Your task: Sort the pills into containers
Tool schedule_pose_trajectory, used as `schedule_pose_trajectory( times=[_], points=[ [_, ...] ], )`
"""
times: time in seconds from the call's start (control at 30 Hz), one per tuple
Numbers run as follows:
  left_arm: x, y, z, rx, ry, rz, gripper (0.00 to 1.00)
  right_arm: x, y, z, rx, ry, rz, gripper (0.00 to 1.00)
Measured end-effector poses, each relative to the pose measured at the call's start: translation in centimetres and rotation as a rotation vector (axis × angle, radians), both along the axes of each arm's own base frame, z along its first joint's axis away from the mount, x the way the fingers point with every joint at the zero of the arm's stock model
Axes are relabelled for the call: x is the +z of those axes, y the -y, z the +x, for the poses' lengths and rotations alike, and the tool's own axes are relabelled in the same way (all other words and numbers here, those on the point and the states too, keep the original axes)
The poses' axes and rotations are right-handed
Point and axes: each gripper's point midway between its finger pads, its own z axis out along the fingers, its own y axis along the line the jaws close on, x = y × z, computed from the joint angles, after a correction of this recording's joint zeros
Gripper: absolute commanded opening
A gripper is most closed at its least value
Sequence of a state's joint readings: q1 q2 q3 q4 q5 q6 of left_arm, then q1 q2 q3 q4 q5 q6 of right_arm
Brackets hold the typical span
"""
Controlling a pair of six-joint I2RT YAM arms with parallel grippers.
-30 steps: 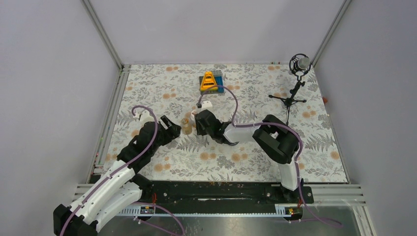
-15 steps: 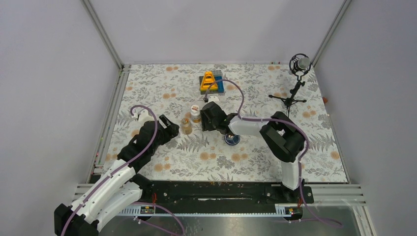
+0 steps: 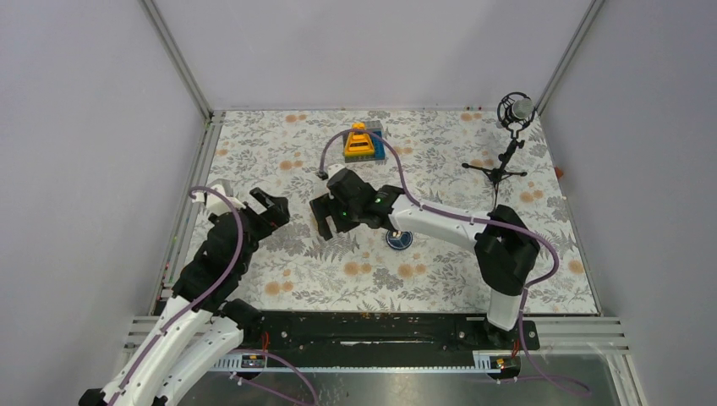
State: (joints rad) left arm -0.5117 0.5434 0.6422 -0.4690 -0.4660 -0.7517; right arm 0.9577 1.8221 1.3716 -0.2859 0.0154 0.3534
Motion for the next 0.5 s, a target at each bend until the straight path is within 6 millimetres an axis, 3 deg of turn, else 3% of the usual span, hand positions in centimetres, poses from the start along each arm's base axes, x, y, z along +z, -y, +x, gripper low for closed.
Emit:
schedule_pose_trajectory(
  times=[0.1, 0.27, 0.5],
  points=[
    [1.4, -0.6, -0.3, 0.013, 0.040, 0.004, 0.98, 1.4, -1.9, -0.2, 0.025, 0.022, 0.017, 0.86],
    [1.3, -0.9, -0.7, 0.013, 0.037, 0.013, 0.99, 2.1, -3.8, 2.1, -0.013, 0.074, 0.015, 0.78],
    [0.8, -1.0, -1.0, 0.011, 0.016, 0.024, 0.98, -1.7, -4.9, 3.8, -0.029, 0.080, -0.070, 0.67]
  ],
)
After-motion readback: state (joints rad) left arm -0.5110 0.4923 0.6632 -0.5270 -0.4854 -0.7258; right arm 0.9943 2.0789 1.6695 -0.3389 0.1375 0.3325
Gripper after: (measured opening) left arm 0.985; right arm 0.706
